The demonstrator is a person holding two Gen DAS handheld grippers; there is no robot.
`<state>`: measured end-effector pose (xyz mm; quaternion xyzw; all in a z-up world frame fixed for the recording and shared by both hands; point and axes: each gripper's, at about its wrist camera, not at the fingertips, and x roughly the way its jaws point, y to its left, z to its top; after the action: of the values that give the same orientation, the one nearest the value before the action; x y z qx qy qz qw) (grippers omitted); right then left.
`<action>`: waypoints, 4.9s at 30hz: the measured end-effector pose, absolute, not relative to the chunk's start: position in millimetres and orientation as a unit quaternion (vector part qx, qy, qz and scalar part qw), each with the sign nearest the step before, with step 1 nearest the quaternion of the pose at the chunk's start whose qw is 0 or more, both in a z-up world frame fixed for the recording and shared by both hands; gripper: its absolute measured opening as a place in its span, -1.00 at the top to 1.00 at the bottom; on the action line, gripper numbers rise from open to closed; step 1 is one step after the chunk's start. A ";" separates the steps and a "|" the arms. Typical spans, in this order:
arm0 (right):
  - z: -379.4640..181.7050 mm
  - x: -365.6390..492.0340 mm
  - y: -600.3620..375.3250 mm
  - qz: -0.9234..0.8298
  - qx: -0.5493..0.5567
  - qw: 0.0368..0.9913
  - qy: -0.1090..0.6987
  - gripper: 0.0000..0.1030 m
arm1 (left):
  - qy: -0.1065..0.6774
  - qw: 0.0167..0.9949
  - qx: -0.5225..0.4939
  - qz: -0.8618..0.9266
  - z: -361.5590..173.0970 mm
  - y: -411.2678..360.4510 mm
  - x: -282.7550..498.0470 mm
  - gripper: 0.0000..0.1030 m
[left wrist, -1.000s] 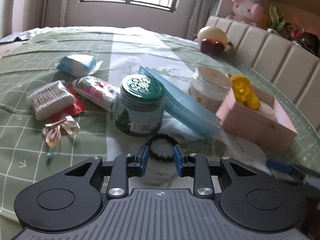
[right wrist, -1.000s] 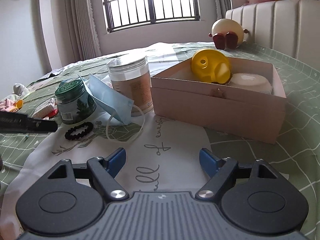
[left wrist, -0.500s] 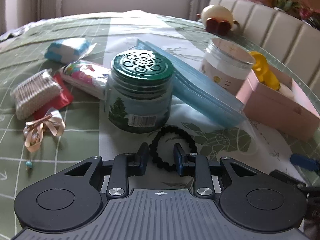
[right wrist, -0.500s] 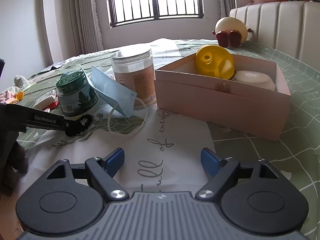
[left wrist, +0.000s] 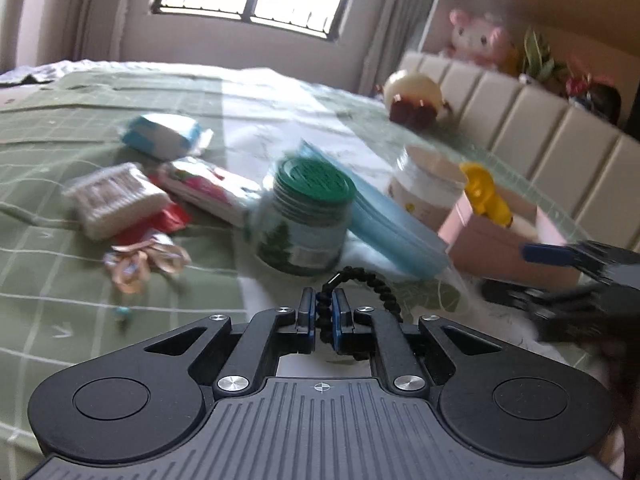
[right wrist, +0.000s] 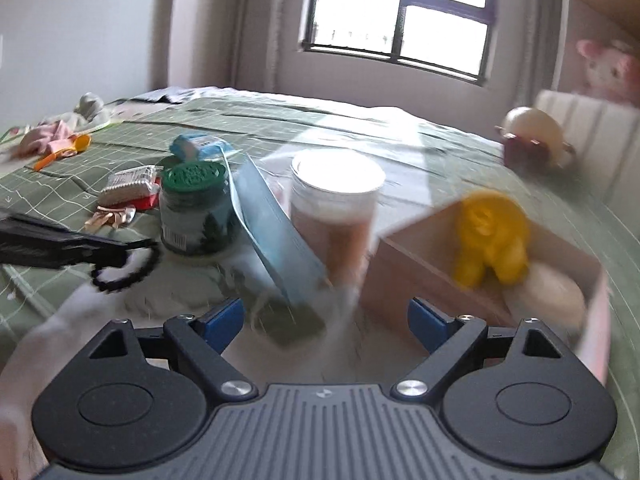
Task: Organize soft objects
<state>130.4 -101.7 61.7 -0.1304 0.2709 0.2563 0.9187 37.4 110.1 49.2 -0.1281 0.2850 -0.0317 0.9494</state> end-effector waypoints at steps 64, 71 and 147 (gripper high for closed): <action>96.1 229.9 -257.6 0.160 0.003 0.900 0.405 0.15 | 0.342 0.932 0.021 -0.118 106.2 -87.9 225.8 0.73; 134.4 208.1 -233.2 0.148 -0.008 0.926 0.348 -0.11 | 0.325 0.942 0.005 -0.086 121.7 -49.1 192.0 0.70; 123.0 178.0 181.7 0.389 -0.113 0.812 0.420 -0.28 | 0.289 0.908 -0.294 0.079 33.7 322.3 -29.9 0.67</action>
<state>178.0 181.7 123.0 -0.1126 0.4195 0.3891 0.8124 -29.9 322.3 33.7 -0.2938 0.2889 0.0790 0.9077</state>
